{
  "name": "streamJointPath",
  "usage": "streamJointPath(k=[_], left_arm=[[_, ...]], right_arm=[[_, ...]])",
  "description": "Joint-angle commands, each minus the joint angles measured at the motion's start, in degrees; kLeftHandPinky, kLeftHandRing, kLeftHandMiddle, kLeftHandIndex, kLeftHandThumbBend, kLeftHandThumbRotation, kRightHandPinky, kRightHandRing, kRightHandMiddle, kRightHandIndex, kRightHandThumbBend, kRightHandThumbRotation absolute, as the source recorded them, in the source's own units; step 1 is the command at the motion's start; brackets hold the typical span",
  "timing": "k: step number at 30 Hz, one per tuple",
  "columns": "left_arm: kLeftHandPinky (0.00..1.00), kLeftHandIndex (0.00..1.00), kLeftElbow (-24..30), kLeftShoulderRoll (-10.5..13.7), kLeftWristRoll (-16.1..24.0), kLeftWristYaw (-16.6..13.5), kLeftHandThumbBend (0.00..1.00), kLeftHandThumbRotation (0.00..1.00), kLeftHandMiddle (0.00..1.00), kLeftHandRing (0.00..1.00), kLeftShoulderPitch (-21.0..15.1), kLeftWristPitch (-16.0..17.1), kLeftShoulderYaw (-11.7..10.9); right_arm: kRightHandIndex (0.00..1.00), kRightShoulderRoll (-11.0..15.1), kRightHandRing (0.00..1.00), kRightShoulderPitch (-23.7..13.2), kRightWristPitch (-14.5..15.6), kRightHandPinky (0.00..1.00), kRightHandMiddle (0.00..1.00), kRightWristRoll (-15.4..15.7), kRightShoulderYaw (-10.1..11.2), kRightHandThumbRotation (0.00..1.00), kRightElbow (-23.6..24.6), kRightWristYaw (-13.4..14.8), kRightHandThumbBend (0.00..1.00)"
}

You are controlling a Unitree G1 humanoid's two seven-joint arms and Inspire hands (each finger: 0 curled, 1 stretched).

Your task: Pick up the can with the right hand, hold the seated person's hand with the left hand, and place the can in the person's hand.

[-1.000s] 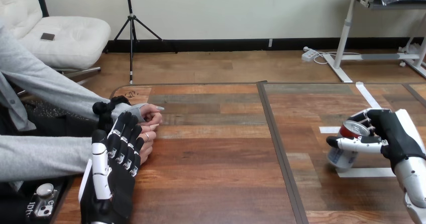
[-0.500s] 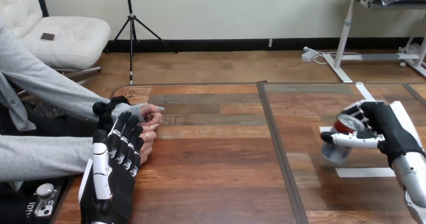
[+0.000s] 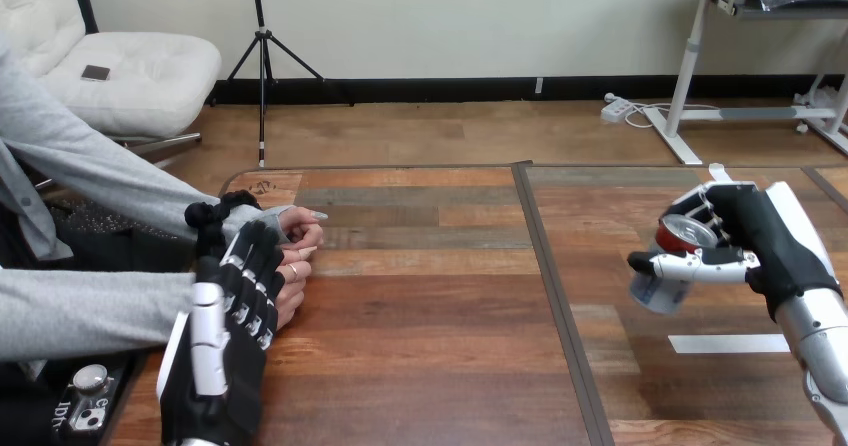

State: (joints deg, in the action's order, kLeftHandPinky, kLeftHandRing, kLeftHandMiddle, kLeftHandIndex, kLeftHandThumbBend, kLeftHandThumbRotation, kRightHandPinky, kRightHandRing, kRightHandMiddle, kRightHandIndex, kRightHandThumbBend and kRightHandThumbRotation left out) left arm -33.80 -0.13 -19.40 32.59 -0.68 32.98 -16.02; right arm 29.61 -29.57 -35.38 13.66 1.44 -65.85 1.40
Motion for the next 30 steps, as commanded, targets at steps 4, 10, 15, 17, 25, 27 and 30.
streamJointPath(k=[4, 10, 15, 17, 25, 27, 30], left_arm=[[0.85, 0.85, 2.3, 4.3, 9.6, -4.0, 0.61, 0.86, 0.88, 0.89, -3.3, 8.9, 2.5], [0.73, 0.81, 4.7, 7.1, 15.8, -7.3, 0.62, 0.81, 0.83, 0.83, -2.9, 11.6, 3.8], [0.67, 0.77, 8.5, 9.9, 23.5, -12.2, 0.68, 0.77, 0.79, 0.78, -2.6, 13.8, 4.0], [0.64, 0.76, 9.9, 11.1, 25.2, -13.4, 0.69, 0.77, 0.78, 0.76, -2.5, 14.6, 4.0], [0.55, 0.74, 15.7, 15.2, 26.5, -14.6, 0.75, 0.65, 0.74, 0.7, -2.1, 14.4, 4.4], [0.53, 0.74, 17.6, 16.4, 26.9, -14.8, 0.78, 0.62, 0.74, 0.69, -2.0, 14.2, 4.1], [0.51, 0.73, 20.5, 18.1, 27.8, -15.2, 0.85, 0.58, 0.73, 0.66, -1.6, 13.0, 3.6]], right_arm=[[0.44, 2.8, 0.28, -2.2, -3.6, 0.23, 0.37, 0.0, -0.1, 0.0, 4.5, -0.7, 0.79], [0.44, 2.6, 0.32, -2.1, -3.8, 0.28, 0.39, -0.2, 0.0, 0.0, 5.6, -1.1, 0.8], [0.43, 2.5, 0.35, -2.3, -4.2, 0.31, 0.41, 0.2, -0.3, 0.0, 5.9, -0.9, 0.8], [0.43, 2.5, 0.36, -2.3, -4.6, 0.32, 0.41, 0.4, -0.5, 0.0, 6.0, -0.8, 0.8], [0.43, 2.2, 0.29, -2.6, -5.3, 0.25, 0.37, 1.1, -1.0, 0.0, 6.0, -0.3, 0.82], [0.43, 2.2, 0.27, -2.8, -5.4, 0.23, 0.35, 1.4, -1.2, 0.0, 5.8, -0.2, 0.82], [0.43, 2.1, 0.22, -3.0, -5.7, 0.19, 0.32, 1.5, -1.3, 0.0, 5.6, -0.2, 0.82]])
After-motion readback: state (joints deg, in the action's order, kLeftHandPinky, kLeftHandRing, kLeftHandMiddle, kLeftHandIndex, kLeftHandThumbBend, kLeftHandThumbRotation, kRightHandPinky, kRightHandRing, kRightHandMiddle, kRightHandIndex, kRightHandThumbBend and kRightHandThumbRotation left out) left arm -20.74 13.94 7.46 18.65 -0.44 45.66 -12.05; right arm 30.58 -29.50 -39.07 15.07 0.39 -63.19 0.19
